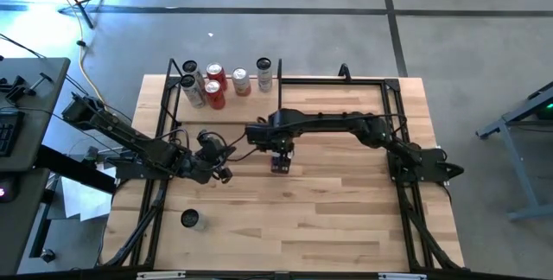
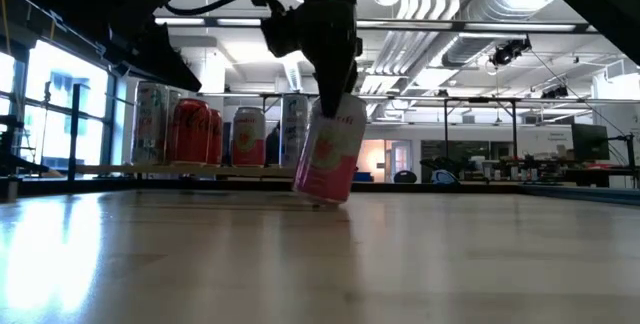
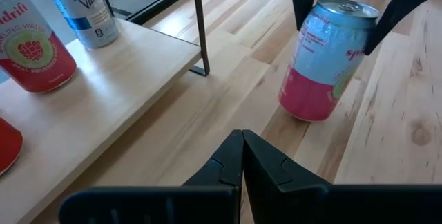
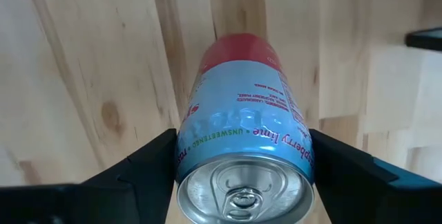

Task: Place canned beverage on shelf
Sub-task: Put the pink-white soda can on the shelf aligned with the other pink-white soda can

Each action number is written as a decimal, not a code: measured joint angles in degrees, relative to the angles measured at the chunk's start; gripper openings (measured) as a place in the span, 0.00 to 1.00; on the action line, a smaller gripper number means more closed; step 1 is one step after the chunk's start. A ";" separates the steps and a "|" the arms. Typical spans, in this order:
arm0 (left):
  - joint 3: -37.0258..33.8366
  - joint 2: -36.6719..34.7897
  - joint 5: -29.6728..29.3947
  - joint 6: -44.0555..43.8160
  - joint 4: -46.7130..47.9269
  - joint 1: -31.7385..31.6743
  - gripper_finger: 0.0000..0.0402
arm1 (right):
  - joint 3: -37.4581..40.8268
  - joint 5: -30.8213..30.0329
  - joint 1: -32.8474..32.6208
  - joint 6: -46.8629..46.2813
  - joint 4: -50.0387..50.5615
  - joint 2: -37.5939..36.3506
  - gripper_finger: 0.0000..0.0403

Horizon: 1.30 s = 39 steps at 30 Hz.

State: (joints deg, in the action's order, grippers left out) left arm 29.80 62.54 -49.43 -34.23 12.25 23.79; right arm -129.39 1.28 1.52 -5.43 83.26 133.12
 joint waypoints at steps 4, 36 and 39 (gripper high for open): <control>0.00 0.00 0.00 0.24 -0.07 0.00 0.00 | 0.05 -1.30 -0.32 0.50 -1.37 -0.02 0.70; 0.00 0.00 0.00 -0.08 -0.15 1.44 0.00 | -4.81 -2.65 -1.62 2.89 -3.47 0.24 0.71; 0.00 0.00 -0.02 -0.10 -0.15 1.44 0.00 | -4.78 -2.65 -1.62 2.89 -3.73 0.22 0.71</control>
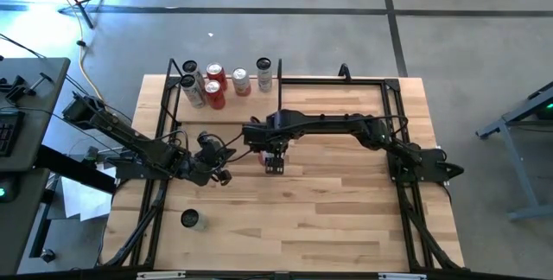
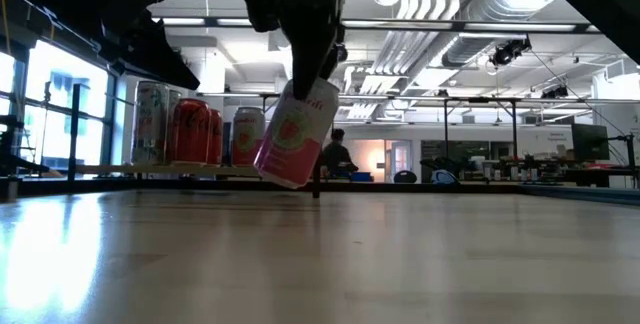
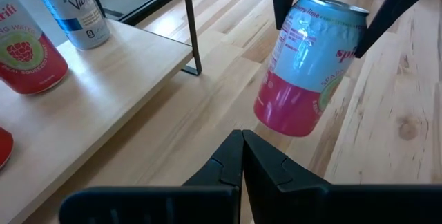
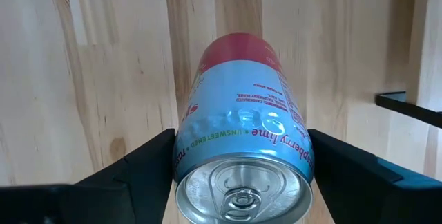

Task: Place canned beverage on shelf
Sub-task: Put the pink-white soda can on the shelf aligned with the other pink-white soda can

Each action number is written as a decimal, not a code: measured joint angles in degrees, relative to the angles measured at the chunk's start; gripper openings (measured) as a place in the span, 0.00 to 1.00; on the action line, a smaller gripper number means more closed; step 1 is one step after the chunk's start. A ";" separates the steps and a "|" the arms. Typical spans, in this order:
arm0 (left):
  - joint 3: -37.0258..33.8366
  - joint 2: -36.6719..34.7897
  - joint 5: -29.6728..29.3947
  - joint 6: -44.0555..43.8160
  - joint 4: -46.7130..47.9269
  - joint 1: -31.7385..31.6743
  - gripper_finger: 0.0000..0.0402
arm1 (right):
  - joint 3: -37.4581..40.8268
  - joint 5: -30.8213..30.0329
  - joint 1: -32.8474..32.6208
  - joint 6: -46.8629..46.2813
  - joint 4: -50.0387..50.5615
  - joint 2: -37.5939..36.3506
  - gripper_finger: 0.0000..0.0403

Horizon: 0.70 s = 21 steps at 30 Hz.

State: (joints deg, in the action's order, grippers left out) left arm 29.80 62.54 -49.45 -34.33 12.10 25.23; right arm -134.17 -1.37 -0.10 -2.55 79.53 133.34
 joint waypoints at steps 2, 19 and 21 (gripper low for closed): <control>0.01 0.00 0.00 0.00 0.00 0.00 0.00 | 0.00 0.00 0.06 0.00 -0.02 0.00 0.71; 0.00 0.00 0.00 -0.24 0.00 0.00 0.00 | 0.04 0.08 0.07 1.53 -0.39 -0.02 0.71; 0.02 0.00 0.00 -0.65 0.00 -0.01 0.00 | 0.04 0.38 0.08 1.53 -0.41 -0.02 0.71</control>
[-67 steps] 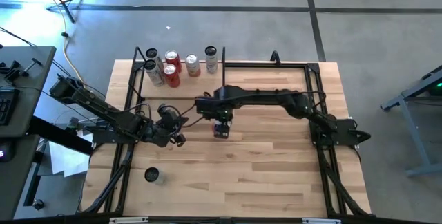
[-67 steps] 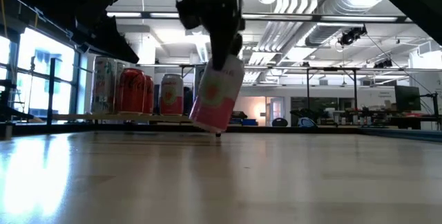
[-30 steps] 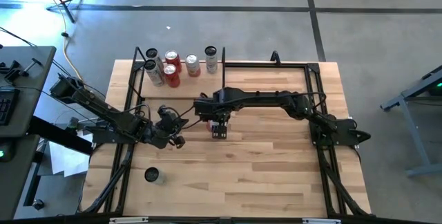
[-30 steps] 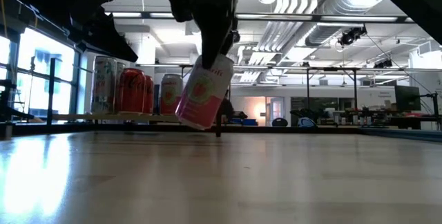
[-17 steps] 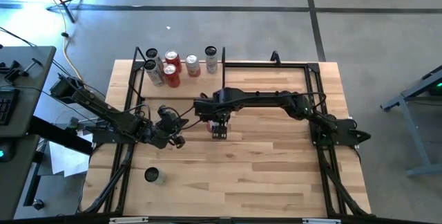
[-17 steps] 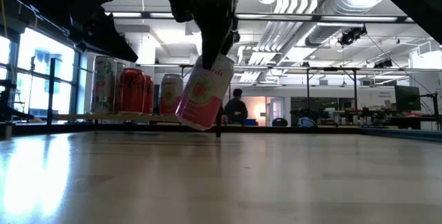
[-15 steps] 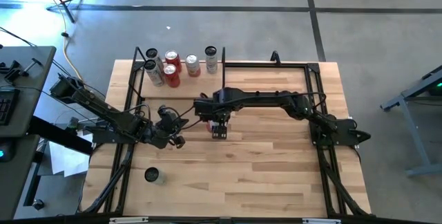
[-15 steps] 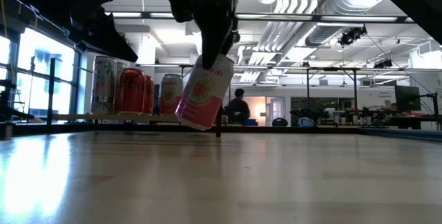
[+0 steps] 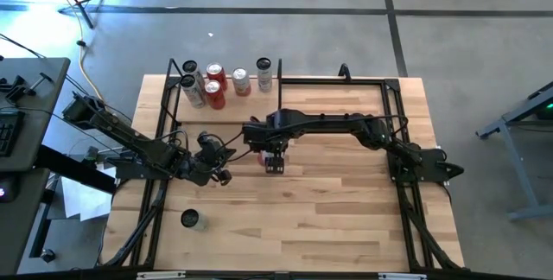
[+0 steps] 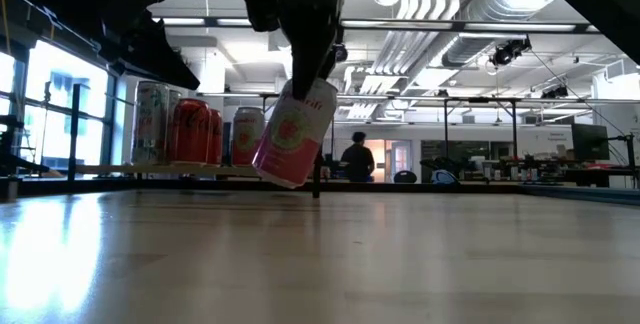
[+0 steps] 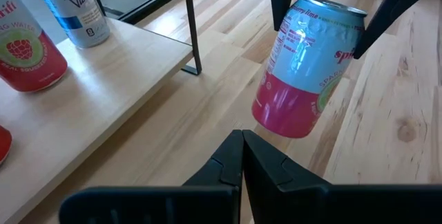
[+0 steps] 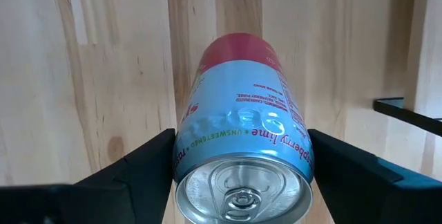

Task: Place canned beverage on shelf
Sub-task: Put the pink-white soda can on the shelf aligned with the other pink-white soda can

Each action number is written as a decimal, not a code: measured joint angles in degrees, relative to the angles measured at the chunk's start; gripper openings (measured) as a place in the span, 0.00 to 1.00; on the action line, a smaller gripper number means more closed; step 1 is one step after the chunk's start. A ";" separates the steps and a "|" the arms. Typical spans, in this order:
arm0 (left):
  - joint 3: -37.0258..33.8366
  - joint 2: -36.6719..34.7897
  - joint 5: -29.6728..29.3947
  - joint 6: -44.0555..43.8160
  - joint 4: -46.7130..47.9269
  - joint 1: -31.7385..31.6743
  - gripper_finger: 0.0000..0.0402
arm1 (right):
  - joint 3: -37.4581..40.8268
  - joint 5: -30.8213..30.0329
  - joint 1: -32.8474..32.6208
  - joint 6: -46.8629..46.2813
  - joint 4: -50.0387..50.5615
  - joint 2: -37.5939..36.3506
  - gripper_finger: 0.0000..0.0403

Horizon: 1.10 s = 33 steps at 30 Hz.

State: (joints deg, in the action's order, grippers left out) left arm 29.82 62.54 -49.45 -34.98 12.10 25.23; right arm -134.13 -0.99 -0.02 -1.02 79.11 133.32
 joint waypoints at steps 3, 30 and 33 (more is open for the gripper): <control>0.00 0.01 0.01 -0.42 0.00 0.01 0.00 | 0.00 0.82 0.03 0.00 -0.06 0.17 0.71; 0.02 0.46 0.26 -0.42 -0.44 -0.01 0.00 | 0.00 0.54 0.01 1.64 0.38 2.29 0.79; 0.02 0.46 0.26 -0.42 -0.44 -0.01 0.00 | -0.04 0.31 0.01 1.49 -0.05 2.29 0.80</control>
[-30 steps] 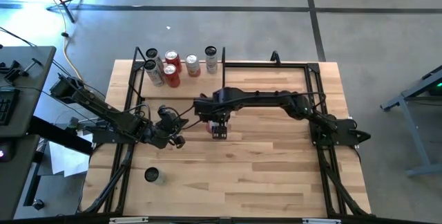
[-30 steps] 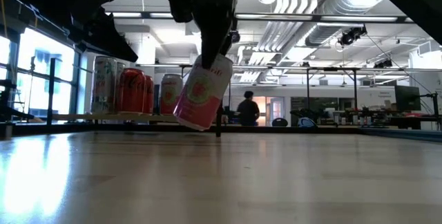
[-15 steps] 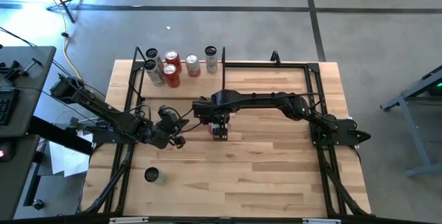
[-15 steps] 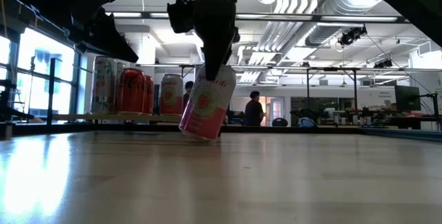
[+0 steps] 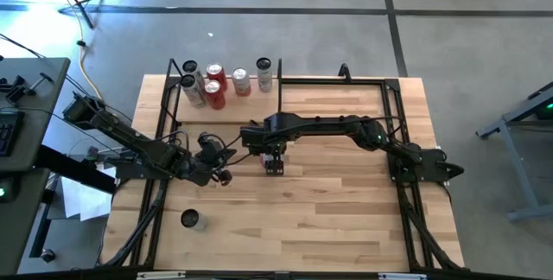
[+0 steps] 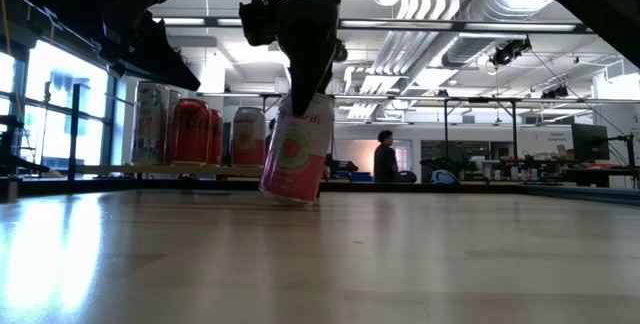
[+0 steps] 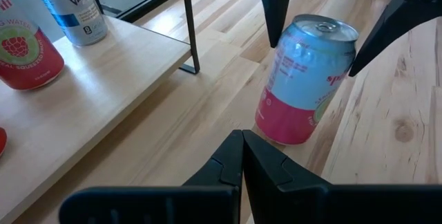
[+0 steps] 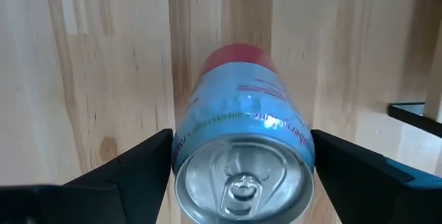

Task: Place canned beverage on shelf
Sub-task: Put the pink-white soda can on the shelf aligned with the other pink-white soda can

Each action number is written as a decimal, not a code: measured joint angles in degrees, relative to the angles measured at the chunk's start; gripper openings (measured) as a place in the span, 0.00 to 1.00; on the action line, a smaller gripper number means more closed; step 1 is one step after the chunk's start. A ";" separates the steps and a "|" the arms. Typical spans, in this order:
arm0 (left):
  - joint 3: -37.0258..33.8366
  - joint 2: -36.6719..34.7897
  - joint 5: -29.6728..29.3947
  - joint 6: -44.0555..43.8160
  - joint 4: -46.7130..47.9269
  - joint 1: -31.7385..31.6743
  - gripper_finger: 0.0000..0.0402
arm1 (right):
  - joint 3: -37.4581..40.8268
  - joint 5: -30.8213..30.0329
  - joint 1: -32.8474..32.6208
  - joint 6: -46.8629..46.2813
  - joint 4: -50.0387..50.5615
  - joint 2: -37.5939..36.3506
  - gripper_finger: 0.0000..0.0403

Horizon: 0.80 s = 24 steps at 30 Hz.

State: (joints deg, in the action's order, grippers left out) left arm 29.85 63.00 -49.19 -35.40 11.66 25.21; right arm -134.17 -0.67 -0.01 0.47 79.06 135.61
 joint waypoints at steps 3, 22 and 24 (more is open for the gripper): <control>0.00 0.00 0.00 0.00 0.00 0.00 0.00 | 0.00 -0.87 -0.02 0.55 -0.13 0.00 0.80; -0.01 0.00 0.00 0.02 0.08 0.03 0.00 | -0.76 -8.25 -3.32 6.97 -1.08 -2.72 0.78; -0.02 0.00 0.00 0.02 0.06 0.05 0.00 | -0.76 -10.65 -3.96 6.62 0.22 -2.73 0.73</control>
State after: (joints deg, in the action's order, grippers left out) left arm 29.82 63.00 -49.19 -35.38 11.72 25.26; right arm -134.93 -11.33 -3.97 7.09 79.28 132.88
